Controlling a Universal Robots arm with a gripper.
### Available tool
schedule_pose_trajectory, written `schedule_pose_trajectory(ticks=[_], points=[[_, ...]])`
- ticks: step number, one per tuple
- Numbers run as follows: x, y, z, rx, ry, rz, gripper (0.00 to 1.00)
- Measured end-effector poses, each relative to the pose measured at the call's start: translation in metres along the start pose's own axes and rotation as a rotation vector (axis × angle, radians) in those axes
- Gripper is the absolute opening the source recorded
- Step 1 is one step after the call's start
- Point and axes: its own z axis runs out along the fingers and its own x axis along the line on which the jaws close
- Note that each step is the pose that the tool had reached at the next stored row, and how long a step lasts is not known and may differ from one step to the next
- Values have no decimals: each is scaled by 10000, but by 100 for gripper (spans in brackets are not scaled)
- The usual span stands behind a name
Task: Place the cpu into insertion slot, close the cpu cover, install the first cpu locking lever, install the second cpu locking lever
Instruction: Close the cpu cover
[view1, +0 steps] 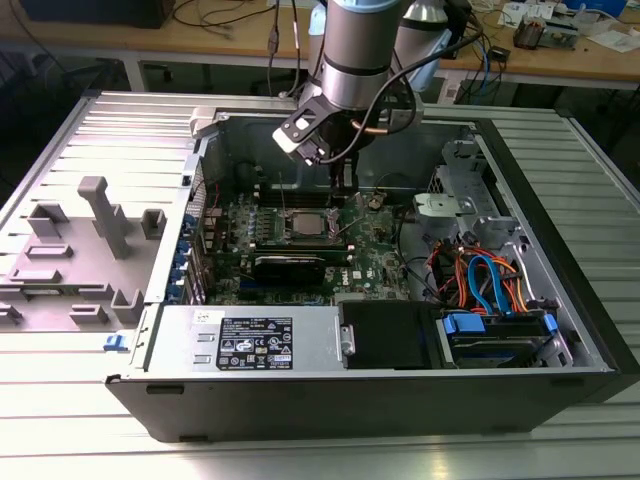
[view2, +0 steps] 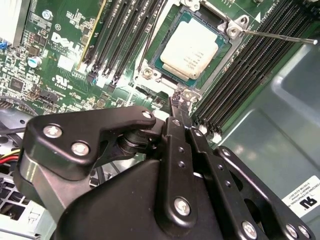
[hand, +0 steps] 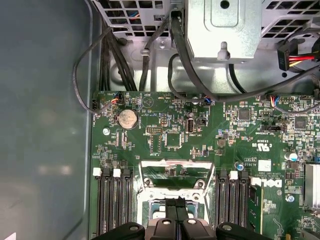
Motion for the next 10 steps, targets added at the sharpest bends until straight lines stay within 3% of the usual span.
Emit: schedule_pose_trajectory(ticks=[10], points=[[-1,25,-1,1,-2,2,11]])
